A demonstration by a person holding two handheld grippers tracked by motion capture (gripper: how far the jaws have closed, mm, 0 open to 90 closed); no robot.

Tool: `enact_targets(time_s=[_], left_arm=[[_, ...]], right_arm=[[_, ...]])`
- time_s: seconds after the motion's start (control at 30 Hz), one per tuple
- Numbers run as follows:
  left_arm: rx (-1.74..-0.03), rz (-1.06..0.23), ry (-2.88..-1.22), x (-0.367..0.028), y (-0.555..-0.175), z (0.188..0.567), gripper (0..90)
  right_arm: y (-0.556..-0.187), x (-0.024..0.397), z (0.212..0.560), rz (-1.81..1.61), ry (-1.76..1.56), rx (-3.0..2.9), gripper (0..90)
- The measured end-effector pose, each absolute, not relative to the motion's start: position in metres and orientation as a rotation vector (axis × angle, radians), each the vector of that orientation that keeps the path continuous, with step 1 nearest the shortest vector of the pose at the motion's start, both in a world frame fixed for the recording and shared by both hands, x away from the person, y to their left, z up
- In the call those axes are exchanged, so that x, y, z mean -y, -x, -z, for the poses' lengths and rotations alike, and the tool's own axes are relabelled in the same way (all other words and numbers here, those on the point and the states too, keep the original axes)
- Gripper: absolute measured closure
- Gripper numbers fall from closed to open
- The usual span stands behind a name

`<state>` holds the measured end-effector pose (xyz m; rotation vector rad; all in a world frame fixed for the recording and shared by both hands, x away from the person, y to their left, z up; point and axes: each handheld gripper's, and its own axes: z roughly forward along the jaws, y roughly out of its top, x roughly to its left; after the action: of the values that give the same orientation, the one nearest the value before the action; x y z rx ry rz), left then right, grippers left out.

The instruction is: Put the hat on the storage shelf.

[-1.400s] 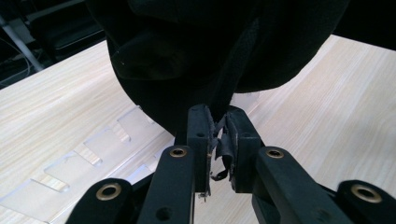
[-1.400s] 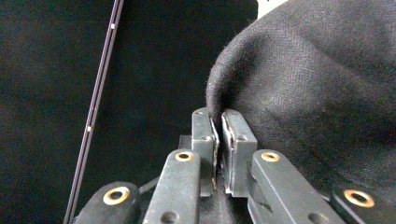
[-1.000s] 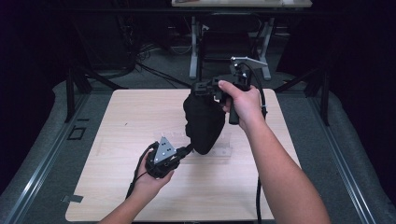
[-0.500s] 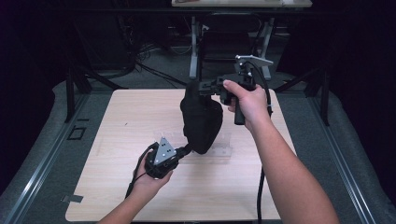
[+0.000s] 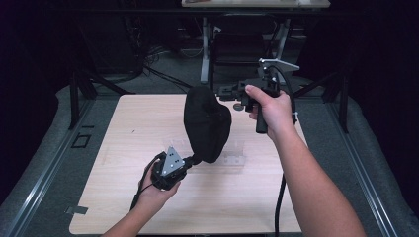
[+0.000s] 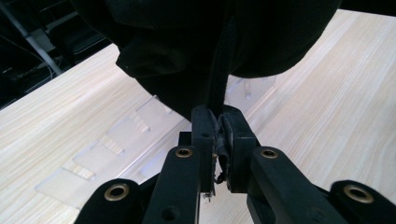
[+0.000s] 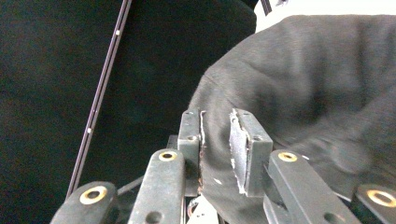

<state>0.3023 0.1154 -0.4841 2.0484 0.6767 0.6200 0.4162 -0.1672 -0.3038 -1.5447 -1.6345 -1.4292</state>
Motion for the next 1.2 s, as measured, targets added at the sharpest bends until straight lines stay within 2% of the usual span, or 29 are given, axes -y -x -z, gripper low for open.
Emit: enact_targets(time_s=[0.4,0.67,0.77,1.03,1.2], left_arm=[[-0.686,-0.675,-2.096,-0.123,-0.302,0.496,84.9],[-0.745,-0.656,-2.117,-0.131,-0.304,0.517,83.9],[-0.778,-0.619,-2.099,-0.138,-0.306,0.521,83.5],[-0.78,-0.634,-2.098,-0.137,-0.303,0.523,82.5],[-0.792,-0.649,-2.076,-0.141,-0.298,0.52,75.2]], right_arm=[[-0.416,0.176,0.306,1.431,1.563,1.621,73.9],[-0.416,0.179,0.308,1.424,1.566,1.626,73.8],[-0.416,0.179,0.308,1.423,1.566,1.627,73.8],[-0.415,0.182,0.312,1.412,1.577,1.635,73.6],[-0.412,0.188,0.315,1.403,1.607,1.669,73.4]])
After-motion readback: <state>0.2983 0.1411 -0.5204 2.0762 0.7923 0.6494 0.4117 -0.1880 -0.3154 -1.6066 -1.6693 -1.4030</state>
